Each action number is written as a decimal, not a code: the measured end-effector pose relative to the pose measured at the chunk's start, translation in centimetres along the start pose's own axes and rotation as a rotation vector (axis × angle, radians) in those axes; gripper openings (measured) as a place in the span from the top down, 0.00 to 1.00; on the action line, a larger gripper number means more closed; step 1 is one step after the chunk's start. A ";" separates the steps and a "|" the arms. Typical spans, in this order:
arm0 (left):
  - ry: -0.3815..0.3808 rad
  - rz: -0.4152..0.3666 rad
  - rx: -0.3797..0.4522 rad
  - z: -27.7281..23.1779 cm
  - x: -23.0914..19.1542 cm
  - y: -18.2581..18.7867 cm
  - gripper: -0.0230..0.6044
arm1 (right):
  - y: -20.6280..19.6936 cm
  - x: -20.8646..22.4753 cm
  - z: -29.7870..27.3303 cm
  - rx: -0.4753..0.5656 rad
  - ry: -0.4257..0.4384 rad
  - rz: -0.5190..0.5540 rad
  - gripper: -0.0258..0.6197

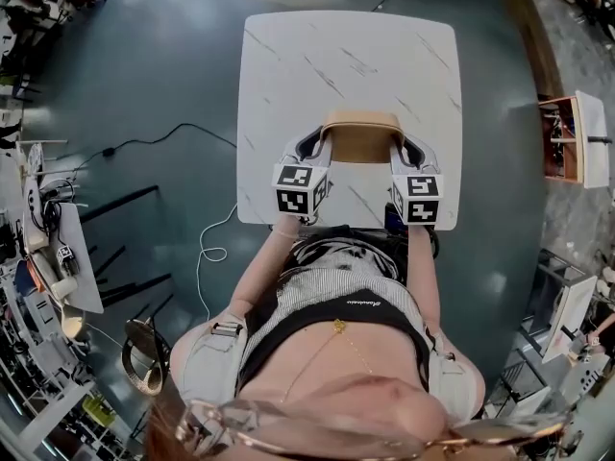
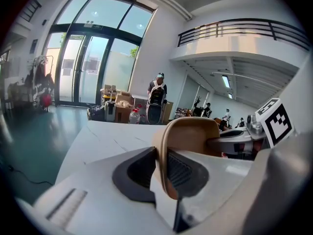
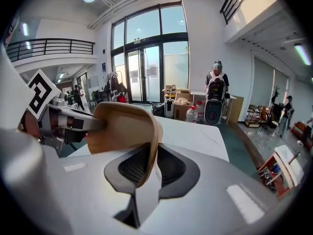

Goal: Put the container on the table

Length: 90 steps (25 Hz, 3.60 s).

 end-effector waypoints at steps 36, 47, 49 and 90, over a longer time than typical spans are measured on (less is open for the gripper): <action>0.123 0.108 -0.324 -9.2 -5.9 -8.2 0.90 | -9.2 -0.7 -10.7 -0.362 0.130 -0.058 0.85; 0.149 0.091 -0.372 -11.8 -6.6 -8.5 0.90 | -10.7 -0.2 -12.9 -0.385 0.140 -0.091 0.84; 0.149 0.096 -0.379 -12.1 -6.7 -8.7 0.89 | -10.8 -0.1 -13.1 -0.394 0.134 -0.084 0.84; 0.176 0.127 -0.352 -12.6 -7.1 -9.5 0.89 | -11.4 -0.4 -14.1 -0.378 0.135 -0.144 0.84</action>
Point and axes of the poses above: the fingertips, and each gripper's own axes: z backward along the fingers, x to its right, y out of its top, the point moved 9 cm from there along z, backward along the fingers, and after that the axes turned 15 degrees about z, right-handed, at the moved point
